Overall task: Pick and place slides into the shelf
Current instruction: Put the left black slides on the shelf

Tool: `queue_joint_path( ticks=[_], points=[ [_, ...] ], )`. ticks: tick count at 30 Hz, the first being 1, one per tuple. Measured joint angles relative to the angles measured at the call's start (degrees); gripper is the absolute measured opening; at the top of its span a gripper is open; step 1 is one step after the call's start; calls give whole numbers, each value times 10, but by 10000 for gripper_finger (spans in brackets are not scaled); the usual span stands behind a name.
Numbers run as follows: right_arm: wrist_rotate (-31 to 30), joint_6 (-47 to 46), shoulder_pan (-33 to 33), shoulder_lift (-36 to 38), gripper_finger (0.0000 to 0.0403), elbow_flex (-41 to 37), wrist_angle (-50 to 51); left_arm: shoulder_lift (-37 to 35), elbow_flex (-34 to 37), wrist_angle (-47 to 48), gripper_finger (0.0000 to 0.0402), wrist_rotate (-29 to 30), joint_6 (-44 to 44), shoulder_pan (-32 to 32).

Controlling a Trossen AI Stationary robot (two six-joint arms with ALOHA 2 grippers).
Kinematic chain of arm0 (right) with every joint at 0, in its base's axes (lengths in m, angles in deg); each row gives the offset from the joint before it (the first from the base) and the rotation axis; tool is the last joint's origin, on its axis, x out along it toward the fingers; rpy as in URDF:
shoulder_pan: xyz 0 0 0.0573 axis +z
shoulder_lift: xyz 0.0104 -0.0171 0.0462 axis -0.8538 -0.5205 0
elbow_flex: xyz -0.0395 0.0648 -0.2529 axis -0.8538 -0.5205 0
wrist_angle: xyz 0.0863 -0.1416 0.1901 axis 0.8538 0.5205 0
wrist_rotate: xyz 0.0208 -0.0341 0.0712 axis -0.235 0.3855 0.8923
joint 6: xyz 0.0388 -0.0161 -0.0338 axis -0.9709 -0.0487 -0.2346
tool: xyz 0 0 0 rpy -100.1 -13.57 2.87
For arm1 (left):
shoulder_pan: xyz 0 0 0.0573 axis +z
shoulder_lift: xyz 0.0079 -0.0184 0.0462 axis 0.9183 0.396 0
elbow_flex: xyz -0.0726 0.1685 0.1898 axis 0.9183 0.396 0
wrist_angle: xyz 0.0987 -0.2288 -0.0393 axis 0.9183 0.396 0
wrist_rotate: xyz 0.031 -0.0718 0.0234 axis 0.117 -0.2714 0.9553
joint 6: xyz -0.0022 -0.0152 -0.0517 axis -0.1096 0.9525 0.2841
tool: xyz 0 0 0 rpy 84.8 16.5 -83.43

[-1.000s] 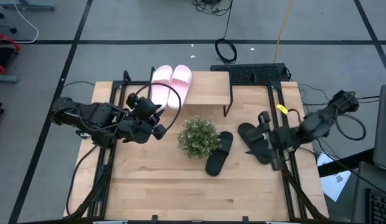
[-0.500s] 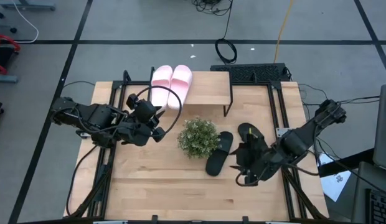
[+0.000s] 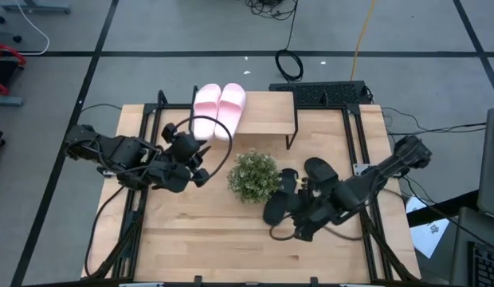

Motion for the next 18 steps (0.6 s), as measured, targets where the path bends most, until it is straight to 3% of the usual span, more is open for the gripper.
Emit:
queue_joint_path(
  ticks=[10, 18],
  points=[
    [-1, -12, -18, -86, 196, 0, 13, 0, 0, 0, 85, 0, -12, -27],
    [-50, -39, -29, -120, 196, 0, 20, 0, 0, 0, 85, 13, -33, -45]
  ],
)
